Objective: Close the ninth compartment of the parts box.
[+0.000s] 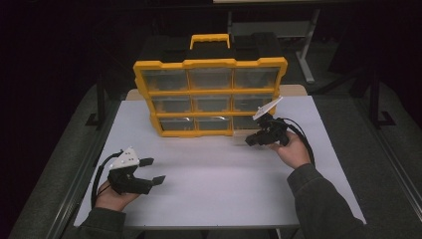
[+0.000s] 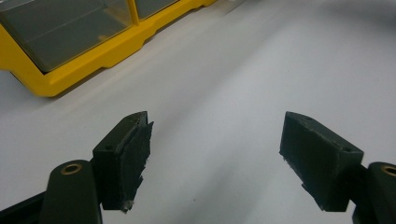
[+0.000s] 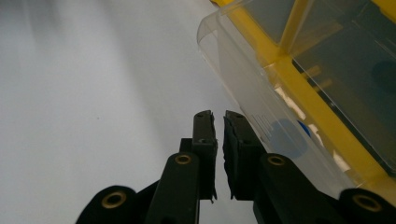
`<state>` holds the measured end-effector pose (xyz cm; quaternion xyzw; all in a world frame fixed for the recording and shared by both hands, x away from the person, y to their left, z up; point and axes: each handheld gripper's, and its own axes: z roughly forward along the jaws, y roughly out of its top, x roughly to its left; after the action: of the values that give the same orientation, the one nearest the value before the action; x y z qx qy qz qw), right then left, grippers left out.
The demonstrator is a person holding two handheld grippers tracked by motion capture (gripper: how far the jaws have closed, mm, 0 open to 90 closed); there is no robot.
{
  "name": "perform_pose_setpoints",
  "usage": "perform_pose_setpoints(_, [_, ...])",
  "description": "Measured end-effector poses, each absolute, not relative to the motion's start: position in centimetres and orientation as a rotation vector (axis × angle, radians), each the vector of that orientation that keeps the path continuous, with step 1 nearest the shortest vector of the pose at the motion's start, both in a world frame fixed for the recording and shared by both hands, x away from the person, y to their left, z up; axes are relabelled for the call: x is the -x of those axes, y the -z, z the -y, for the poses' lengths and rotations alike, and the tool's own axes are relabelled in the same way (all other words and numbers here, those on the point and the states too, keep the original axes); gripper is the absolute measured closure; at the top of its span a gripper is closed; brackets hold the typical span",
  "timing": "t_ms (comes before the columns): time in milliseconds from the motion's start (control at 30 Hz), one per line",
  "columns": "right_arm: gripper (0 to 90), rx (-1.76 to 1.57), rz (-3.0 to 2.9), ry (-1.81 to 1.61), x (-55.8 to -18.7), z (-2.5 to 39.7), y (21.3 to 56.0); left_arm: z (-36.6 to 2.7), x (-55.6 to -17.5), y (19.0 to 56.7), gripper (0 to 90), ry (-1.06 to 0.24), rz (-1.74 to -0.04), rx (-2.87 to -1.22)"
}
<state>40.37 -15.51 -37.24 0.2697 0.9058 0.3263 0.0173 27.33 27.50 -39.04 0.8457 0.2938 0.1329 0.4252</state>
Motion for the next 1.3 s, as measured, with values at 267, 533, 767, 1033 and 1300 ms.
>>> perform_pose_setpoints(267, [81.7, -0.840, -2.815, -1.008, -40.8, 15.5, 37.1, -27.5, -27.3, 39.0, 24.1, -0.332, -0.736, -2.114])
perform_pose_setpoints(533, [81.7, -0.848, -2.808, -1.006, -41.0, 15.5, 37.1, -27.5, -27.3, 39.0, 24.1, -0.333, -0.735, -2.115])
perform_pose_setpoints(767, [81.7, -0.872, -2.800, -1.014, -41.2, 15.7, 37.1, -27.5, -27.3, 39.0, 24.1, -0.332, -0.735, -2.115])
perform_pose_setpoints(1033, [81.7, -0.870, -2.793, -1.004, -41.4, 15.7, 37.0, -27.5, -27.3, 39.0, 24.1, -0.332, -0.733, -2.116])
perform_pose_setpoints(1300, [81.7, -0.892, -2.790, -1.008, -41.6, 15.8, 36.8, -27.5, -27.3, 39.0, 24.1, -0.331, -0.734, -2.115])
